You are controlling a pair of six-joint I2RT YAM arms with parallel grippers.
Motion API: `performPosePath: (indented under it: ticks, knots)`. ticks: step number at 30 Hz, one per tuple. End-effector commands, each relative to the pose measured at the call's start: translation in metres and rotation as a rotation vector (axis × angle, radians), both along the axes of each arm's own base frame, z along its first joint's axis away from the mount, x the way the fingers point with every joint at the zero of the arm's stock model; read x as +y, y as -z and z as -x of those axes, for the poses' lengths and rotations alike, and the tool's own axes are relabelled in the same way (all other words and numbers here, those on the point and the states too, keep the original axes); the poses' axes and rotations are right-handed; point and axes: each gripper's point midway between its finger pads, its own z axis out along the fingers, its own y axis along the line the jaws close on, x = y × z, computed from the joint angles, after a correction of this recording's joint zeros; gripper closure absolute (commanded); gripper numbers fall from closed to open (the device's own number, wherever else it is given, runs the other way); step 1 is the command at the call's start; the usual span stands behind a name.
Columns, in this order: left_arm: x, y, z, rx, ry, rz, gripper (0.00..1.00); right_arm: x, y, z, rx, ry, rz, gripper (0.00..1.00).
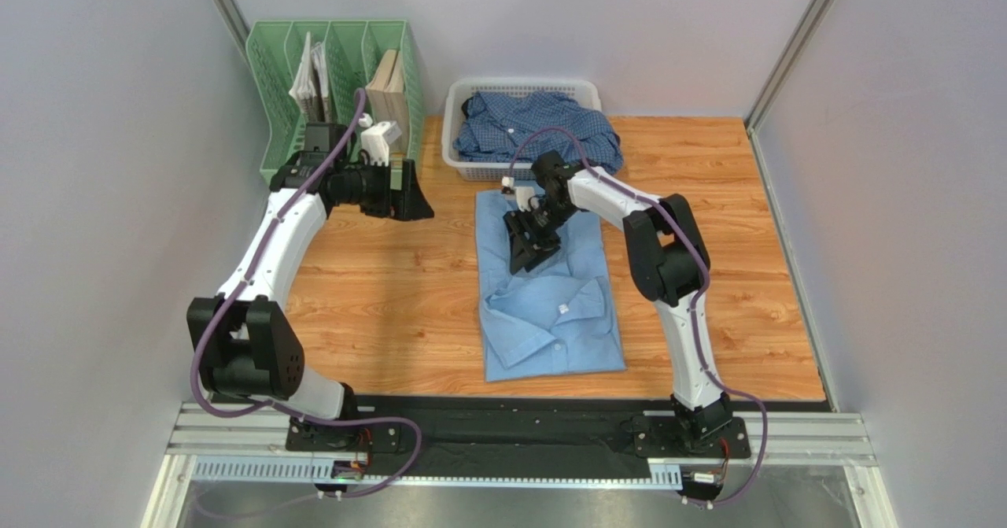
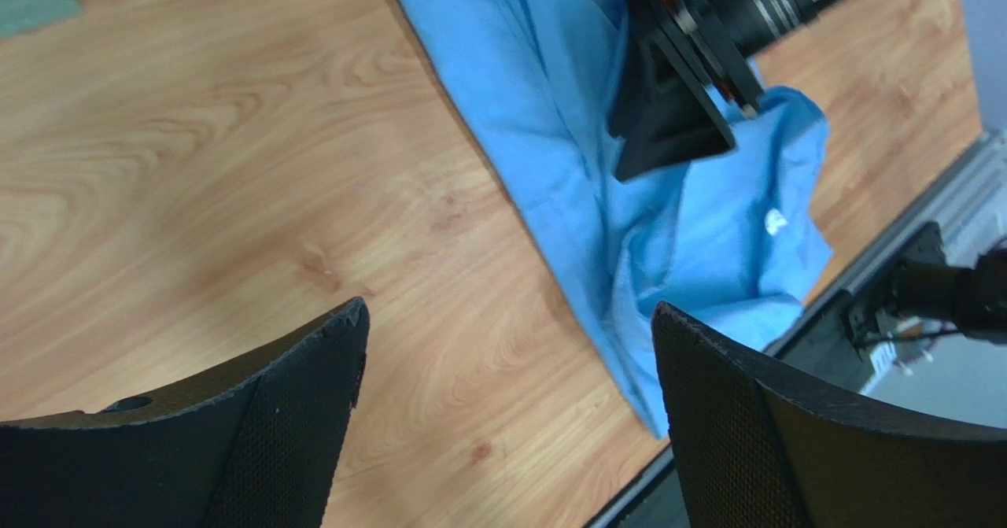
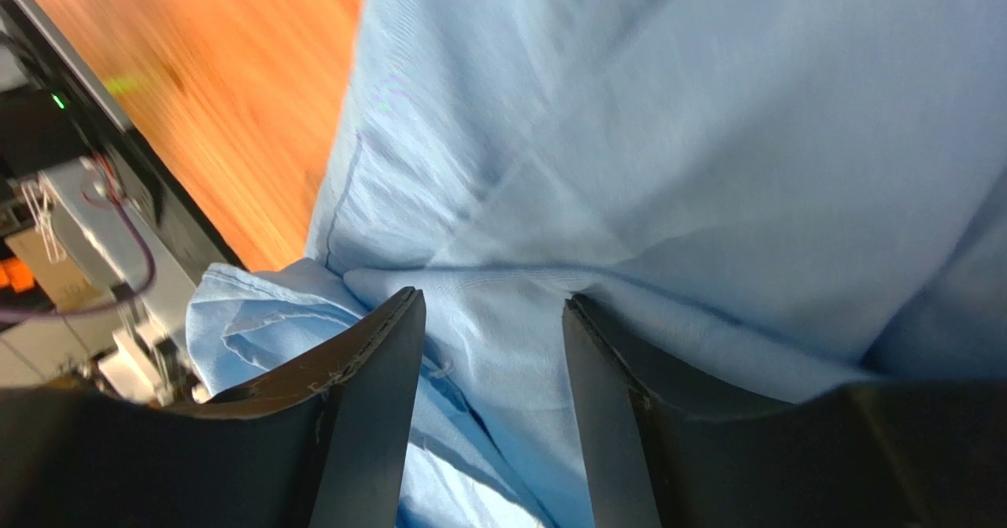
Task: Fold and stack the long sleeve shirts
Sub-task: Fold the shirt
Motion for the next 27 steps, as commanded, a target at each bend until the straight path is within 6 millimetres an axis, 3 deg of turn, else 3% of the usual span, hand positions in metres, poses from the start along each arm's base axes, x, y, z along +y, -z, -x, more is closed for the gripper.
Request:
performPosePath:
  ticks: [1, 2, 4, 6, 8, 9, 11, 13, 15, 16, 19, 20, 23, 27]
  knots:
    - [-0.016, 0.002, 0.024, 0.028, 0.088, 0.096, 0.09, 0.046, -0.032, -0.047, -0.133, 0.082, -0.145, 0.46]
    - [-0.022, 0.005, 0.029, 0.052, 0.117, 0.132, 0.12, 0.045, -0.059, -0.052, -0.178, 0.076, -0.176, 0.45]
    - [-0.032, 0.02, 0.04, 0.099, 0.15, 0.142, 0.16, 0.034, -0.082, -0.046, -0.202, 0.056, -0.18, 0.42]
    - [-0.049, 0.031, 0.054, 0.146, 0.221, 0.168, 0.25, 0.011, -0.117, -0.04, -0.25, 0.051, -0.19, 0.41]
    - [-0.062, 0.033, 0.066, 0.192, 0.266, 0.211, 0.3, -0.014, -0.133, -0.035, -0.282, 0.034, -0.188, 0.41]
    - [-0.067, 0.04, 0.074, 0.229, 0.278, 0.23, 0.31, -0.029, -0.142, -0.018, -0.265, 0.035, -0.176, 0.42]
    - [-0.069, 0.057, 0.09, 0.324, 0.256, 0.265, 0.36, -0.05, -0.14, -0.001, -0.252, 0.013, -0.168, 0.44]
    - [-0.071, 0.064, 0.1, 0.386, 0.237, 0.293, 0.39, -0.071, -0.129, 0.037, -0.18, 0.003, -0.136, 0.47]
    - [-0.072, 0.074, 0.118, 0.453, 0.23, 0.336, 0.39, -0.079, -0.122, 0.066, -0.12, -0.012, -0.143, 0.49]
    - [-0.075, 0.067, 0.125, 0.46, 0.236, 0.373, 0.33, -0.083, -0.118, 0.087, -0.076, -0.014, -0.161, 0.5]
    - [-0.081, 0.071, 0.151, 0.522, 0.21, 0.432, 0.22, -0.087, -0.115, 0.12, -0.007, -0.006, -0.212, 0.52]
    - [-0.082, 0.081, 0.164, 0.554, 0.205, 0.43, 0.19, -0.088, -0.117, 0.124, -0.007, -0.005, -0.223, 0.53]
    - [-0.088, 0.09, 0.171, 0.619, 0.114, 0.406, 0.12, -0.086, -0.118, 0.139, 0.019, 0.025, -0.265, 0.61]
    - [-0.095, 0.116, 0.198, 0.827, -0.027, 0.422, 0.1, -0.084, -0.109, 0.146, 0.047, 0.046, -0.284, 0.75]
